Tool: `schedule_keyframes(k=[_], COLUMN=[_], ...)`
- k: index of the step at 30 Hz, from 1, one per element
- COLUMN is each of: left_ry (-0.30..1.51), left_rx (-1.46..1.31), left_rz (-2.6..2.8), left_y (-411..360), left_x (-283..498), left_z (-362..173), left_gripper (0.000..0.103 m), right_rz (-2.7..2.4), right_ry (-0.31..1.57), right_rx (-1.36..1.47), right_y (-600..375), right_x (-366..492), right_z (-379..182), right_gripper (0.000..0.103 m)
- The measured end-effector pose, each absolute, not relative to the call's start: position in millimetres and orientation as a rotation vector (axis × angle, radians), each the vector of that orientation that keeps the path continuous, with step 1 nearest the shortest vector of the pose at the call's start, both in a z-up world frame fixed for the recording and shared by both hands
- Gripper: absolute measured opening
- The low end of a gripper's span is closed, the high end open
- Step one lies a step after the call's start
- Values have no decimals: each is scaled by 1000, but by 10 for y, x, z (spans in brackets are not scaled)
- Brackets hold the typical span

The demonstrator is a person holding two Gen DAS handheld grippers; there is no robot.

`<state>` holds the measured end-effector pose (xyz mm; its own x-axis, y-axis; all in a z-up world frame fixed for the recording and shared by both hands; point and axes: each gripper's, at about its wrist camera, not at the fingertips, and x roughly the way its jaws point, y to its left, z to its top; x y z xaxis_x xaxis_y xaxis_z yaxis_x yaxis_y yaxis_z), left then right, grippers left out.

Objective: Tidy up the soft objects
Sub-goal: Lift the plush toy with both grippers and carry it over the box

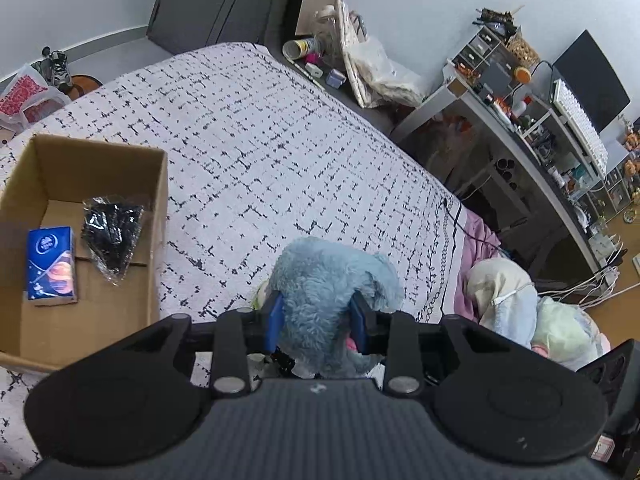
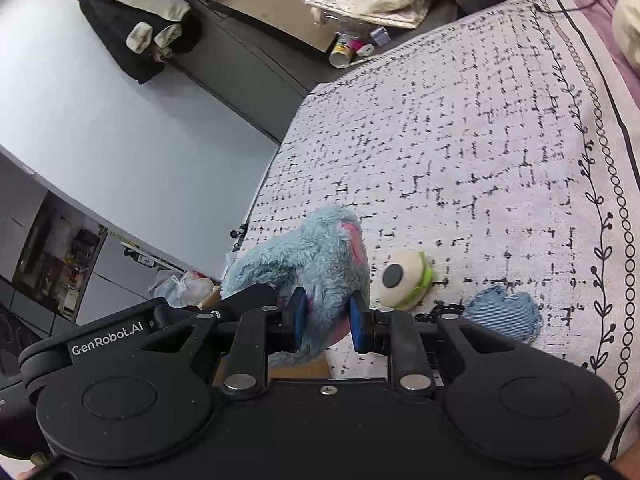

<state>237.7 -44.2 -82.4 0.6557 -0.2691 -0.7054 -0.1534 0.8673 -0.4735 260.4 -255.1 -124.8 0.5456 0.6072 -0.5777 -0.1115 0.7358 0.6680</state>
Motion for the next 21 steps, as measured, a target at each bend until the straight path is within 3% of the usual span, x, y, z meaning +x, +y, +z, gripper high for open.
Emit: schedule_keyframes(k=[21], left_ry=[776], left_rx=[-643], left_rz=[-20], left_y=[305], left_x=[2085], left_z=[-574], left_gripper=[34], right_rz=[535], right_ry=[863], right_rx=[525], right_y=[-1815], right_x=[2512], right_z=[-914], right_gripper=[22])
